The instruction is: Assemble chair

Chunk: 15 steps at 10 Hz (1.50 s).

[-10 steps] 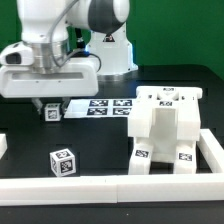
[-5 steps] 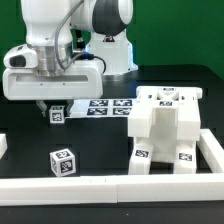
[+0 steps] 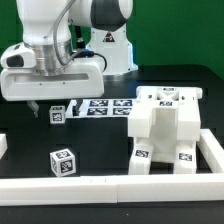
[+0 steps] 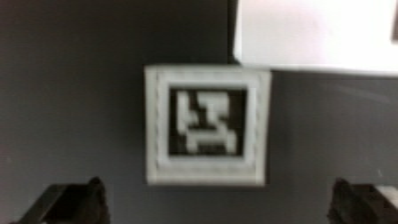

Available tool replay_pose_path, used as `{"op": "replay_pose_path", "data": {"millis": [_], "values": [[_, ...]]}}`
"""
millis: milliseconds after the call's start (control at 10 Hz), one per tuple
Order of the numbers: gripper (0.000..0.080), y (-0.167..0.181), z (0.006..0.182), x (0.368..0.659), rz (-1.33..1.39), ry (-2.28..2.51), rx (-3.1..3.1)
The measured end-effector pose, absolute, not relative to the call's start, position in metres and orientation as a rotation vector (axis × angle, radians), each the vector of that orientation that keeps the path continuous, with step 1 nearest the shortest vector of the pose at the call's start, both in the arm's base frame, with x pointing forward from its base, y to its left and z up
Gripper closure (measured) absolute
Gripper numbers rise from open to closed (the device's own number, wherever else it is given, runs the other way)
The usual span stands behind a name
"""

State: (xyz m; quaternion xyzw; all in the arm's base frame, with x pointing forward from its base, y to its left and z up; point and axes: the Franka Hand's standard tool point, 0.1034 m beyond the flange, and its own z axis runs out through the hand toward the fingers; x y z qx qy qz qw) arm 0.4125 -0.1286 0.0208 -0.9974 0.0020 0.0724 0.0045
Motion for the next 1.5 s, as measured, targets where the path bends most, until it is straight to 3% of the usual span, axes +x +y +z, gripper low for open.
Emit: {"op": "replay_pose_path", "data": {"millis": [300, 400, 500, 600, 1000, 1300, 1500], "values": [[0.0152, -0.121, 0.014, 0.417, 0.648, 0.107, -3.04], [0.0151, -0.121, 0.019, 0.422, 0.77, 0.147, -2.992], [0.0151, -0.123, 0.018, 0.429, 0.793, 0.139, -2.987], [0.0151, -0.119, 0.018, 0.42, 0.905, 0.143, -2.935], [0.0151, -0.146, 0.02, 0.415, 1.305, 0.01, -2.769], [0.0151, -0.145, 0.015, 0.416, 1.33, 0.021, -2.762], [0.0151, -0.139, 0.009, 0.4, 1.42, 0.058, -2.713]]}}
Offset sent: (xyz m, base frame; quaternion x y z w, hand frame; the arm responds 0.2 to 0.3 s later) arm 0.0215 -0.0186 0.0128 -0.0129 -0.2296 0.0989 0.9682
